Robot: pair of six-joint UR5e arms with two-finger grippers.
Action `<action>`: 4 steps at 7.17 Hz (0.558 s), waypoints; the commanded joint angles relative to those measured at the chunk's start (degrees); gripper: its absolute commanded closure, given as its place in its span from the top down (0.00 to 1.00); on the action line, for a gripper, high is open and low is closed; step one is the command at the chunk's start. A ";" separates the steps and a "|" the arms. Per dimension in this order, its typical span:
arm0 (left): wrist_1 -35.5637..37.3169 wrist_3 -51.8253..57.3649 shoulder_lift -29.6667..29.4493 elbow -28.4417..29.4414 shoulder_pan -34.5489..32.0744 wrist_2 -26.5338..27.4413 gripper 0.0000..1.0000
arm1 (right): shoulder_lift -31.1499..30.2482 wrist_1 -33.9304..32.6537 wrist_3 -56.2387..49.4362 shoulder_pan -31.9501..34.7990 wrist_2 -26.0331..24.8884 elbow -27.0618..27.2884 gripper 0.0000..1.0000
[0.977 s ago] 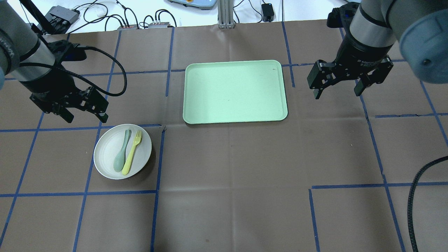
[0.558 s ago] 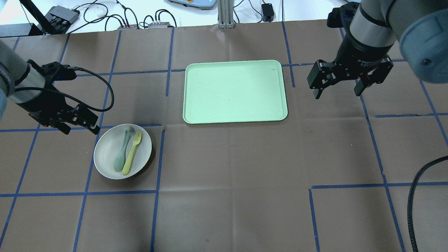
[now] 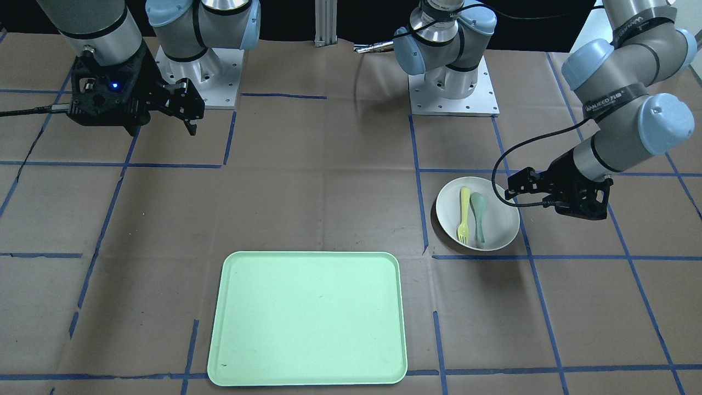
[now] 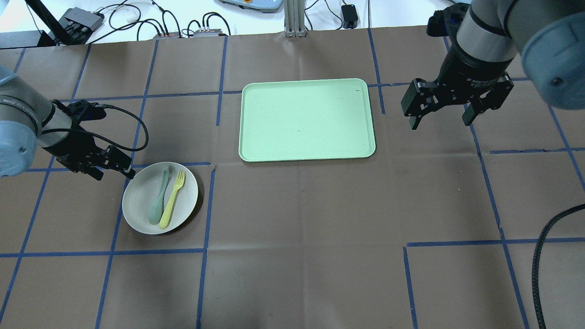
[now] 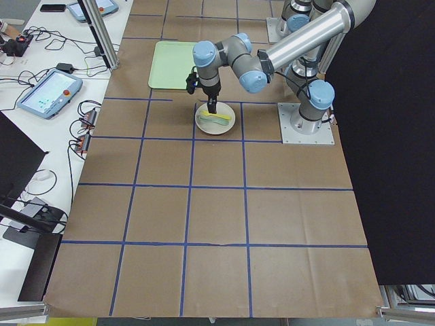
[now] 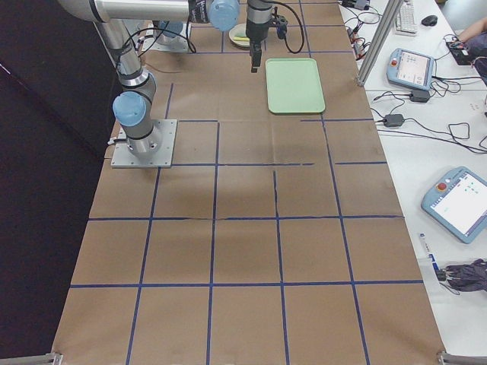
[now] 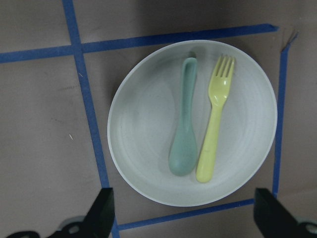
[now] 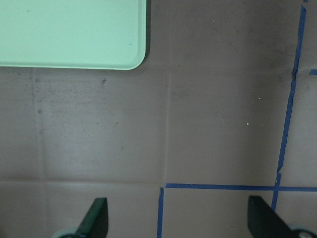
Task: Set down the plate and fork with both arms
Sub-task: 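Lower the left gripper toward the rim of the white plate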
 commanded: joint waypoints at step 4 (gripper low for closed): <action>4.84 4.56 -7.89 -0.93 3.03 -0.66 0.86 | -0.01 0.00 0.00 0.00 0.00 0.07 1.00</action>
